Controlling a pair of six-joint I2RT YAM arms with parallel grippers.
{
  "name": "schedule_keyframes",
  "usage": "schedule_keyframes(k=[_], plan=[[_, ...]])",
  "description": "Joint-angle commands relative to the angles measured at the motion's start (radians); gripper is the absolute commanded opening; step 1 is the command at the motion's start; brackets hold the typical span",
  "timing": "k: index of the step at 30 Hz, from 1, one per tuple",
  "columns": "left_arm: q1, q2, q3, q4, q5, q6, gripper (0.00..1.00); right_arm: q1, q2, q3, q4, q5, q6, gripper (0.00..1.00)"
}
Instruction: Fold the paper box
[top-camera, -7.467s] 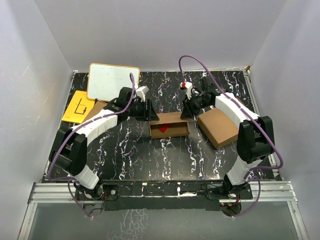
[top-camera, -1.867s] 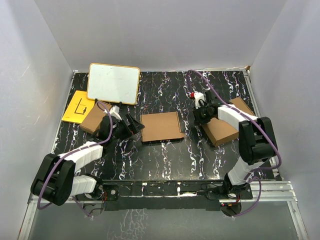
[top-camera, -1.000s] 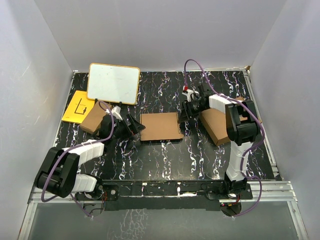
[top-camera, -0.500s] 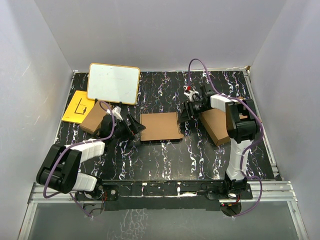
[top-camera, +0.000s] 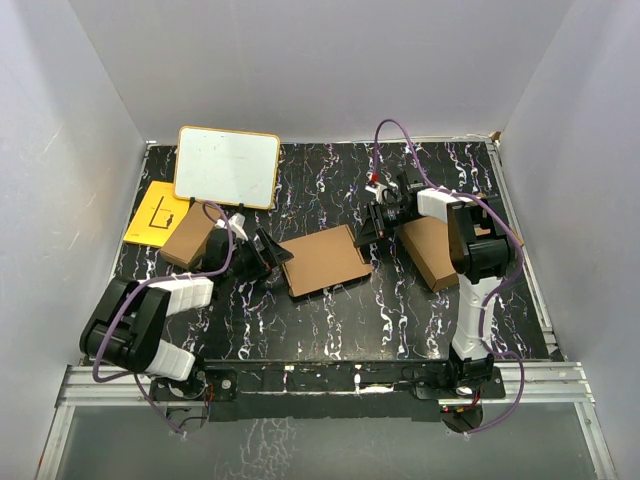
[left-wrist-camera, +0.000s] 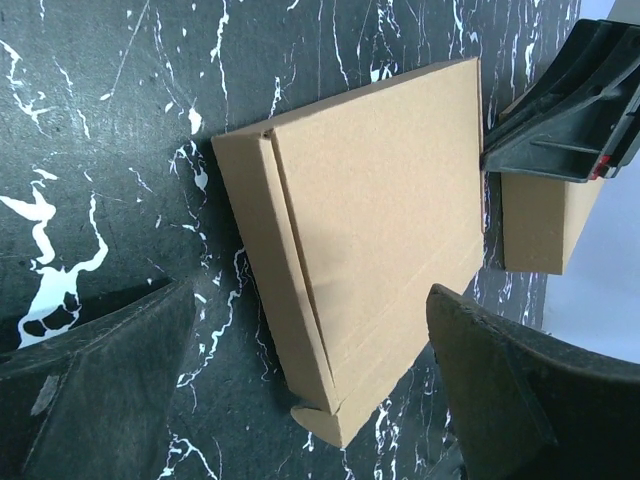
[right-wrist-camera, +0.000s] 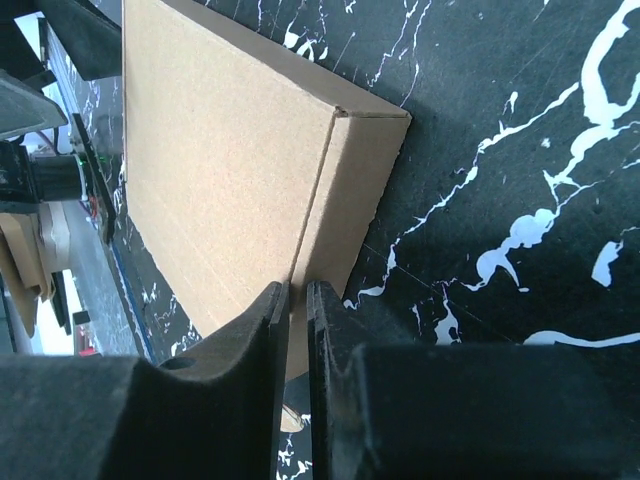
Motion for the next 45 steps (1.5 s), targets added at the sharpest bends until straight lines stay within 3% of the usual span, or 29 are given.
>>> schedule_keyframes(k=[1,18,25,29,33,38,45], plan=[[0.008,0.025,0.037,0.056,0.042,-0.033,0.97,-0.015,0.03,0.019,0.021,0.108,-0.023,0.13],[-0.002,0.179,0.001,0.304,0.103,-0.237,0.94,-0.024,0.06,0.03,0.001,0.123,-0.024,0.11],[-0.027,0.241,0.01,0.392,0.091,-0.296,0.68,-0.024,0.063,0.029,0.0,0.117,-0.027,0.12],[-0.036,0.237,0.009,0.405,0.074,-0.314,0.58,-0.022,0.06,0.036,-0.014,0.107,-0.042,0.14],[-0.04,0.204,0.005,0.402,0.055,-0.337,0.39,-0.022,0.039,0.039,-0.016,0.09,-0.053,0.2],[-0.04,0.145,-0.006,0.369,0.025,-0.362,0.31,-0.022,-0.018,0.048,-0.027,0.07,-0.081,0.34],[-0.037,0.026,-0.005,0.254,-0.023,-0.4,0.3,-0.025,-0.177,0.073,-0.075,0.047,-0.178,0.5]])
